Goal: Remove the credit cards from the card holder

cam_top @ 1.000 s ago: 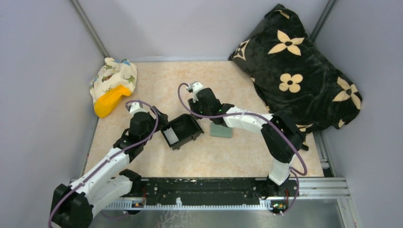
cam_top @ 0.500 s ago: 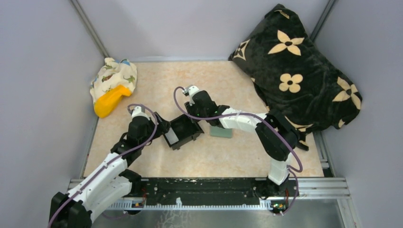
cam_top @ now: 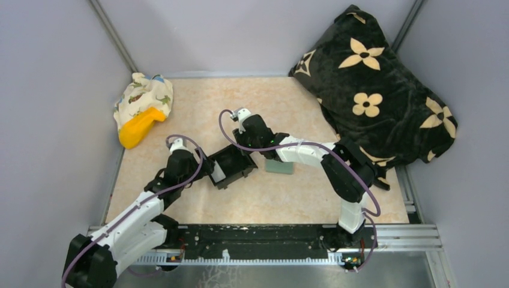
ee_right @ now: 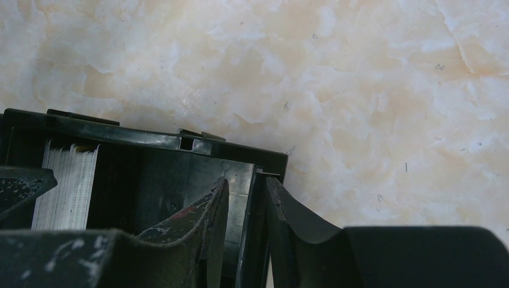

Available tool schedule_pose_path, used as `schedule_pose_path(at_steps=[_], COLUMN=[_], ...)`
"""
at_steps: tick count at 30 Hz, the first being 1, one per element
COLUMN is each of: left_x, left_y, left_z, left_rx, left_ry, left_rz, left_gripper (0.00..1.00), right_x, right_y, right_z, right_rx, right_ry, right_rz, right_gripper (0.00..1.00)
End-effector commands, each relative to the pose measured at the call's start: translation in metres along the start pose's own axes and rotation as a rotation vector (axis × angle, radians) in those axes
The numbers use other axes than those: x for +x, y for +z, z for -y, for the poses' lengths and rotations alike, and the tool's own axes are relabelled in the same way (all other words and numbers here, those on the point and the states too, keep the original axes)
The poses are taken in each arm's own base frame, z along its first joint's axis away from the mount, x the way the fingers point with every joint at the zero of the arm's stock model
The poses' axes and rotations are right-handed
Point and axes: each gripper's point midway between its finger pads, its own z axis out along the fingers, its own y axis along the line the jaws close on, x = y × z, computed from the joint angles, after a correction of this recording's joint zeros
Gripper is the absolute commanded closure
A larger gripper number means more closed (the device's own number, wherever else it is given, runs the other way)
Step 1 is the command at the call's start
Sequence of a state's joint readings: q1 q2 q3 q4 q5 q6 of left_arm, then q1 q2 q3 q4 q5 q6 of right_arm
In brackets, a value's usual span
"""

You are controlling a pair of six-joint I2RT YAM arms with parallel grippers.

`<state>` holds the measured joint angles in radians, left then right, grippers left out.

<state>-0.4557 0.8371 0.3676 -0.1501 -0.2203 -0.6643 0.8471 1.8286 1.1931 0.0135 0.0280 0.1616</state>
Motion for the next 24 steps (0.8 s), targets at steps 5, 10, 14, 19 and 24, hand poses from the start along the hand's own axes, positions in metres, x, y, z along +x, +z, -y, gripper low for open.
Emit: schedule_pose_path(at_steps=[5,10,14,19,24], left_x=[-0.014,-0.025,-0.027,-0.029,-0.034], left_y=[0.005,0.007,0.011,0.016,0.019], left_z=[-0.010,-0.017,-0.022,-0.025,-0.019], left_rx=[-0.078,-0.138,-0.179,-0.209,-0.195], left_ry=[-0.046,-0.032,-0.024,-0.022,-0.024], left_rz=[0.074,0.109,0.114,0.116,0.130], left_gripper=[0.14,0.14,0.14,0.13,0.13], right_x=[-0.029,-0.026,-0.023,-0.011,0.005], right_y=[-0.002,0.000,0.002,0.004,0.006], right_z=[-0.004,-0.003,-0.004,-0.005,-0.008], right_rx=[-0.004,0.003,-0.003,-0.010,-0.014], right_ry=[0.008,0.007,0.005,0.000,-0.006], right_rz=[0.079,0.073,0.064,0.038,0.007], right_gripper=[0.70,0.70,0.70,0.69,0.69])
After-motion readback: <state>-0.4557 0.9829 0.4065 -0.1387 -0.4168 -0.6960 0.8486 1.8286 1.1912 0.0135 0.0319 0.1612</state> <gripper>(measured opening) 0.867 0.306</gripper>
